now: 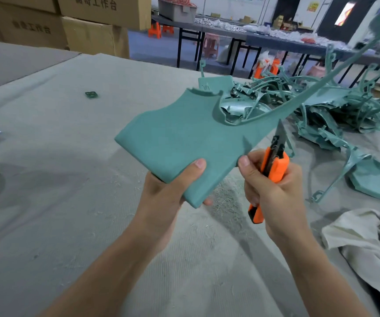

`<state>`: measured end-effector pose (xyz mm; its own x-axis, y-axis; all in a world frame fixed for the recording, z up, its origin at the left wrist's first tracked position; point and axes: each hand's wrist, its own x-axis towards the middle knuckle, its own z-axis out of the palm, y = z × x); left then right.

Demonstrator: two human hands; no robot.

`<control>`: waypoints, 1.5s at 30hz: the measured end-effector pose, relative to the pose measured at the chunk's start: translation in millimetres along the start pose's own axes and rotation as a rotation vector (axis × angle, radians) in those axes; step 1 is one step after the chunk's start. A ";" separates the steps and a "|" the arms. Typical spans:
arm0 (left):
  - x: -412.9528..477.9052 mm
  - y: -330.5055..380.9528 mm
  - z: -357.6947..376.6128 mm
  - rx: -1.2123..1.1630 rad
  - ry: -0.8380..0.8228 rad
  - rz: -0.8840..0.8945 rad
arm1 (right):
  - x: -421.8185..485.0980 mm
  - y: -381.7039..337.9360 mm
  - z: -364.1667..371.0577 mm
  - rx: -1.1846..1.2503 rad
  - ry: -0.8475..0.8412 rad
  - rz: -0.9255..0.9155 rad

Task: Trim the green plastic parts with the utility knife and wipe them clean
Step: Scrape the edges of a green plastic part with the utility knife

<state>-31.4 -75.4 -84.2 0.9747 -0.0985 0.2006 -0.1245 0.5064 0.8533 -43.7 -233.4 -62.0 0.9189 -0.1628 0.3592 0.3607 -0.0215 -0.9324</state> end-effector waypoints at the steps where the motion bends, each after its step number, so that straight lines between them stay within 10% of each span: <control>1: 0.0 0.4 -0.1 0.002 0.004 0.001 | 0.9 -0.7 -2.5 -0.008 -0.025 0.002; 14: 1.6 0.4 -3.7 0.237 0.197 0.111 | 8.6 -1.9 -18.9 -0.382 0.202 -0.114; 45: -8.3 -4.3 4.6 0.823 0.383 0.422 | 2.7 5.1 -9.7 -0.755 -0.012 -0.253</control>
<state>-39.8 -80.6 -87.3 0.7974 0.3083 0.5188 -0.4224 -0.3288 0.8447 -40.8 -243.5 -66.1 0.8269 -0.0531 0.5599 0.3568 -0.7200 -0.5952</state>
